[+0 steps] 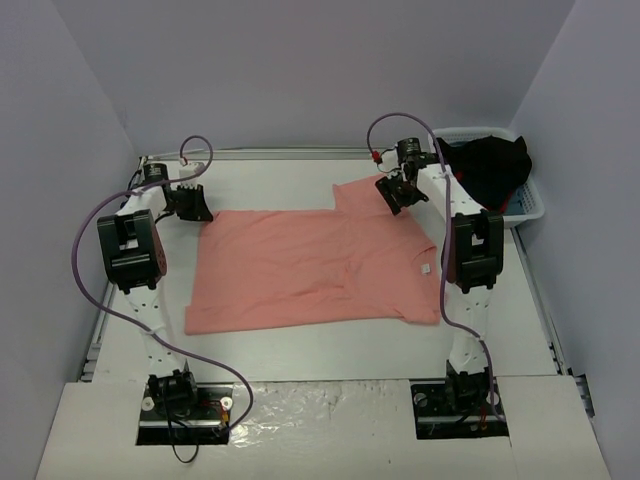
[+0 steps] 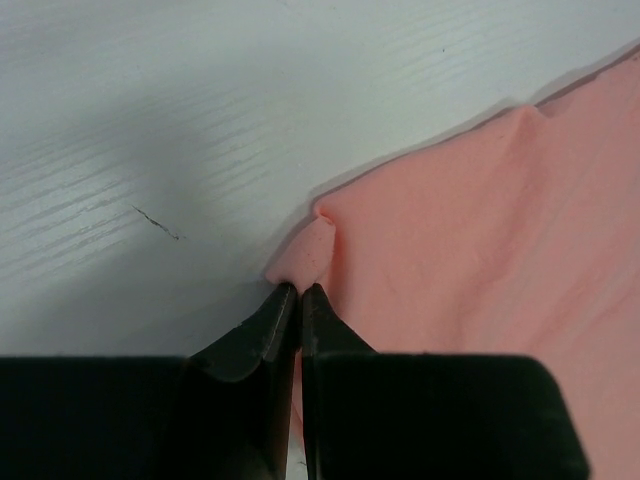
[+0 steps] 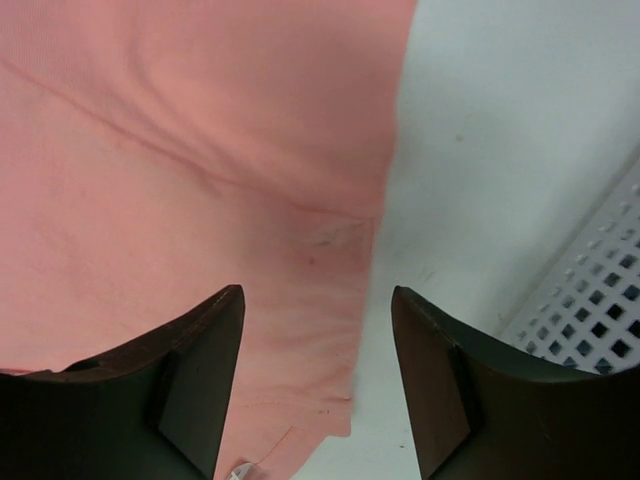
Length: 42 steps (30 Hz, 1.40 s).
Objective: Fold and stack the t-shirts
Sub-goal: Grap the side of the flattened tshirt furthest away from the robot with both arms
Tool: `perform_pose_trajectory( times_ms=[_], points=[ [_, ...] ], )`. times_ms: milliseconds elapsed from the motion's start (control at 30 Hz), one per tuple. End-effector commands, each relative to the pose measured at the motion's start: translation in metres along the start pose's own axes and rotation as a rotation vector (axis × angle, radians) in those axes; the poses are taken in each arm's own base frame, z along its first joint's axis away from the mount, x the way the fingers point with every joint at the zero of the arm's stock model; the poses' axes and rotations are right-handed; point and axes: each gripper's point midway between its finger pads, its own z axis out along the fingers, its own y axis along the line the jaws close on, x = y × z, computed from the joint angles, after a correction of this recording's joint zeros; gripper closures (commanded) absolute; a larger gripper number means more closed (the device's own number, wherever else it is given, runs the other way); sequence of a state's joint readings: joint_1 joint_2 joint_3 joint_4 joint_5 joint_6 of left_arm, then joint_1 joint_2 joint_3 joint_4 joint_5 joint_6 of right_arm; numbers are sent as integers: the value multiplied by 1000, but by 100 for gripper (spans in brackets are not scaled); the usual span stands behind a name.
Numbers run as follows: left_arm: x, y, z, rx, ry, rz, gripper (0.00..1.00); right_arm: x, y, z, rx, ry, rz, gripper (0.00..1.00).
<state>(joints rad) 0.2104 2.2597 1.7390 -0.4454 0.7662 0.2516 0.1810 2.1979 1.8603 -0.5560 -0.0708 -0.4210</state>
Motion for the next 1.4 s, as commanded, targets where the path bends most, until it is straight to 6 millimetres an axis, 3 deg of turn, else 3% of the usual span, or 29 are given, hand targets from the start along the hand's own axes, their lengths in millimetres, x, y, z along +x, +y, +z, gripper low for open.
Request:
perform_pose_trajectory(
  times_ms=[0,33,100,133,200,467,700,1033,1367],
  points=[
    [2,-11,-18,-27,31,1,98,-46,-35,-13,58,-142,128,43],
    [-1,-12,-20,-32,21,-1,98,-48,-36,1,41,-139,180,43],
    [-6,-16,-26,-38,8,8,98,-70,-54,-2,43,-210,228,43],
    [-8,-17,-28,-42,1,10,98,-71,-50,13,6,-207,243,43],
    [-11,-20,-35,-59,-7,22,98,-87,-55,19,-7,-249,274,41],
    [-22,-22,-55,-114,-39,62,98,-121,-42,44,-163,-357,380,39],
    [-20,-19,-58,-131,-15,77,98,-120,-29,67,-273,-358,414,38],
    [-23,-20,-57,-131,-10,75,98,-115,-35,92,-294,-380,450,37],
    [-21,-19,-52,-125,-4,68,98,-109,-22,110,-412,-373,509,56]
  ],
)
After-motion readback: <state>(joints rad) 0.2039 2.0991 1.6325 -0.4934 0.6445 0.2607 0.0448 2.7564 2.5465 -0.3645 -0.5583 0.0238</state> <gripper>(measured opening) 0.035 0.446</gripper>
